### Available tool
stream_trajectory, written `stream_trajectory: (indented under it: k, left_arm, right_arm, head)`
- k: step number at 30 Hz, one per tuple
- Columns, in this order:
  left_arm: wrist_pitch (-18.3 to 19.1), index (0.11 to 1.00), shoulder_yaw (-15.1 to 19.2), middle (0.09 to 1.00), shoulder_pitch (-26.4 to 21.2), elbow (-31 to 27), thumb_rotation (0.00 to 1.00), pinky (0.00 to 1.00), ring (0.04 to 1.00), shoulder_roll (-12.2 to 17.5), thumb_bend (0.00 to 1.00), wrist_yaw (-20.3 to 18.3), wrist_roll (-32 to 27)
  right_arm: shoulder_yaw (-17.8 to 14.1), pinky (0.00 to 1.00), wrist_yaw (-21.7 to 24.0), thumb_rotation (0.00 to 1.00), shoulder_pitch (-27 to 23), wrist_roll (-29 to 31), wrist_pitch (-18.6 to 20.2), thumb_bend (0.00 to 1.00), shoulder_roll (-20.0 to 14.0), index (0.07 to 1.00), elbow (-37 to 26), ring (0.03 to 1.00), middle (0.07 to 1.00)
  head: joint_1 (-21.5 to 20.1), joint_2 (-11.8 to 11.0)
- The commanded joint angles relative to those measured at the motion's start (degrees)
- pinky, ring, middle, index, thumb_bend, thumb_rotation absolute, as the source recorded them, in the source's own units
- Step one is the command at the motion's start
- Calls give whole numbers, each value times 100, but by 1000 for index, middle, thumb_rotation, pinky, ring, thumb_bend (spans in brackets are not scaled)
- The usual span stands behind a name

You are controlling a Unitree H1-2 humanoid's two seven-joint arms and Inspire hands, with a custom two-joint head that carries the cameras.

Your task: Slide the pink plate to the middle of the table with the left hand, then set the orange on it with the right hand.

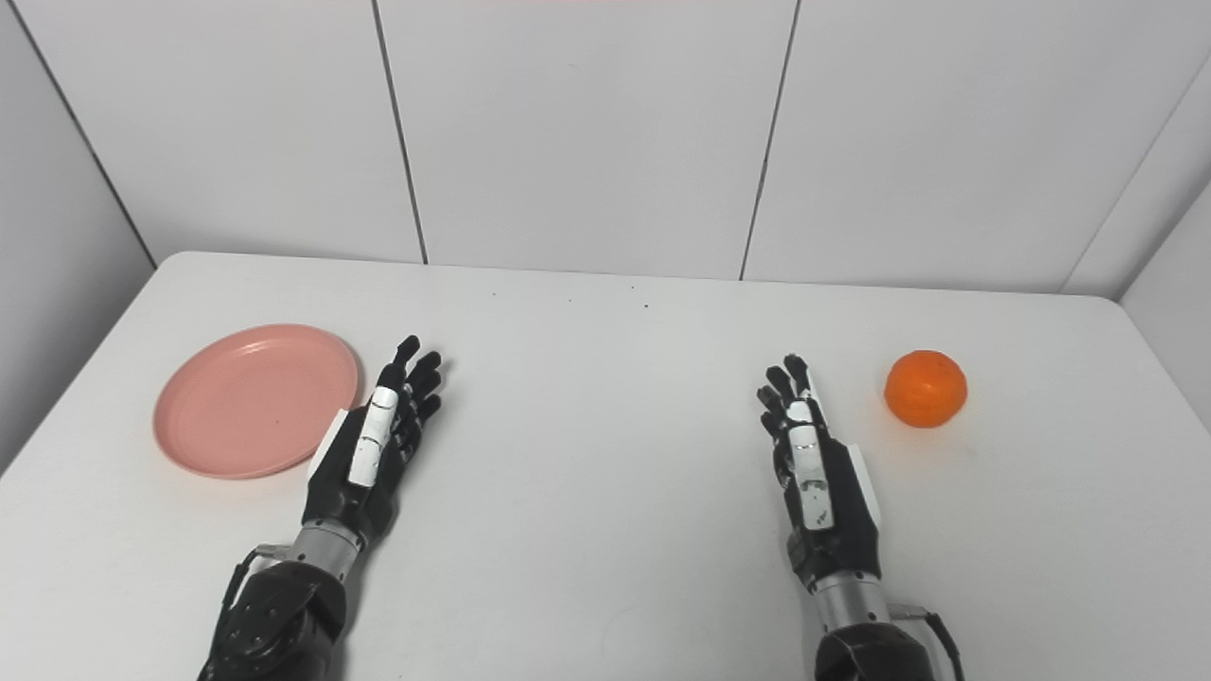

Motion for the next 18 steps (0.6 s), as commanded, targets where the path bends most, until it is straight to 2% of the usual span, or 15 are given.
stream_trajectory:
  k: [1,6,11,18]
  left_arm:
    - [-84,1000,-54,972,-150,-48,916,1000,993,-12,772,-51,16]
    - [-196,1000,-86,965,-168,29,916,1000,977,-34,784,-27,82]
    - [-245,1000,-116,963,-179,55,924,1000,963,-45,784,-16,135]
    - [-385,1000,-141,964,-194,119,928,1000,958,-15,782,-4,214]
  right_arm:
    - [-13,1000,36,942,-153,30,33,762,-30,978,-95,956,958]
    - [-3,1000,120,982,-213,95,273,737,-122,980,39,977,967]
    - [53,1000,245,992,-247,38,120,723,-212,979,206,981,965]
    - [73,1000,235,995,-242,6,179,727,-229,977,173,976,962]
  head:
    - [2,1]
    - [-10,-37]
    - [6,-57]
    - [3,-60]
